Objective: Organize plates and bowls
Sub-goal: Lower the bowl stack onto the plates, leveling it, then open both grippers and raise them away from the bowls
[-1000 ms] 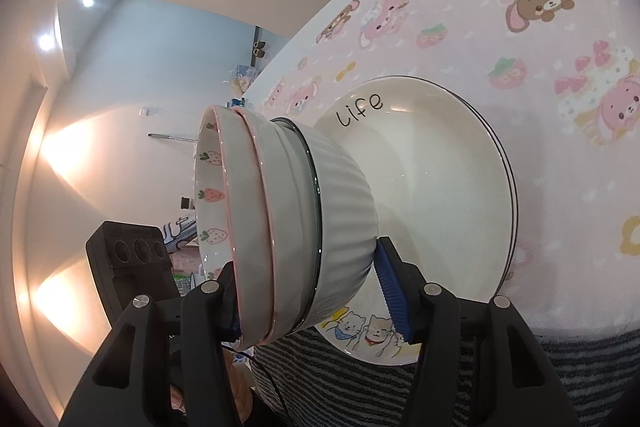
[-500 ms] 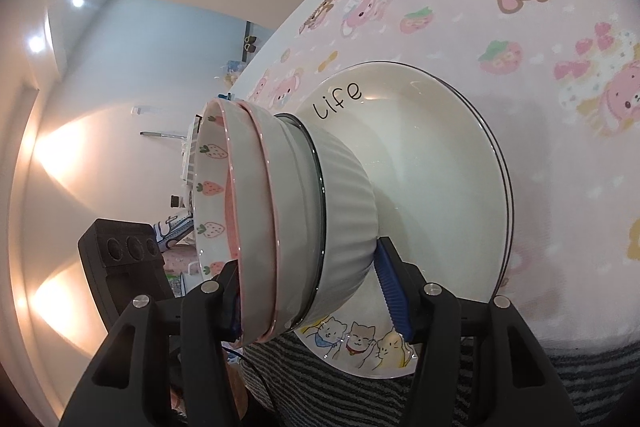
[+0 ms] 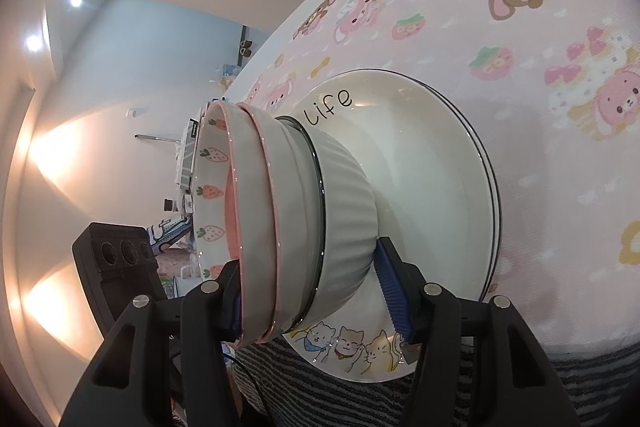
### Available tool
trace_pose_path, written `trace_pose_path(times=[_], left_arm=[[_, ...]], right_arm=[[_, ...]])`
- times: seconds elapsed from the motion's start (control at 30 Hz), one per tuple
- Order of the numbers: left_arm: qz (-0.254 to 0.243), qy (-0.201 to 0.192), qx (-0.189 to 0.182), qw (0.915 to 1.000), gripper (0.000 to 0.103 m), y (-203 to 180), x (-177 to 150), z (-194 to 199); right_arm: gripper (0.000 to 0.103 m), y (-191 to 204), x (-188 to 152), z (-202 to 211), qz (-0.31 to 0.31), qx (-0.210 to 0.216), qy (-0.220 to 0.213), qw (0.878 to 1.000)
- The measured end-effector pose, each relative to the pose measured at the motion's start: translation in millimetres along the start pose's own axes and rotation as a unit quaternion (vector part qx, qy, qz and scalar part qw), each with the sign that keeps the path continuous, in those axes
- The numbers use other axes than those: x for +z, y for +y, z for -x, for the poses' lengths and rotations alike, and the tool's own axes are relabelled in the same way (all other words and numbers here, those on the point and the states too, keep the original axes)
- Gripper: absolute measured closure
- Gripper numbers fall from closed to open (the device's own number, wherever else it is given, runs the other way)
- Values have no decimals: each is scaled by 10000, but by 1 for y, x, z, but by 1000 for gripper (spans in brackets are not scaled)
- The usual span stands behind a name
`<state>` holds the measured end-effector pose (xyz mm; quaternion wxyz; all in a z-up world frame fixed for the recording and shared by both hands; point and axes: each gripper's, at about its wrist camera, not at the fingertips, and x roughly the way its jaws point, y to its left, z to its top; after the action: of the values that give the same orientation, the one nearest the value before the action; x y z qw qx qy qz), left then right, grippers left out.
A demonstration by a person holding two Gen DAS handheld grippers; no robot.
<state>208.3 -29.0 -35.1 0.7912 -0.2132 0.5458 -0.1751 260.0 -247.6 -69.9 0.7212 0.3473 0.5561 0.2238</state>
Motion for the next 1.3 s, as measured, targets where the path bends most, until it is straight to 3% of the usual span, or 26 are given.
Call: trace_pose_path(times=[0.43, 0.7, 0.87, 0.97, 1.07, 1.17, 1.3], left_arm=[[-100, -69, 11, 9999, 58, -3, 2, 1], [-188, -236, 139, 9994, 58, -3, 4, 5], [-276, -380, 277, 9985, 54, -4, 3, 9], [-387, -586, 424, 9966, 51, -8, 1, 17], [-757, -968, 811, 9891, 48, -20, -5, 31], [-1030, -1337, 902, 9815, 43, -31, -10, 46], [-1511, -2149, 1165, 9578, 25, -49, -24, 74]], right_arm=[[45, 6, -5, 0, 227, -272, -130, 9993], [46, 3, -3, 3, 213, -213, -206, 9993], [45, 5, -5, 7, 297, -413, -368, 9980], [38, 9, -5, 13, 428, -506, -487, 9966], [37, 14, -6, 18, 646, -612, -576, 9944], [36, 26, -12, 34, 962, -638, -863, 9896], [30, 47, -27, 65, 1520, -920, -1554, 9717]])
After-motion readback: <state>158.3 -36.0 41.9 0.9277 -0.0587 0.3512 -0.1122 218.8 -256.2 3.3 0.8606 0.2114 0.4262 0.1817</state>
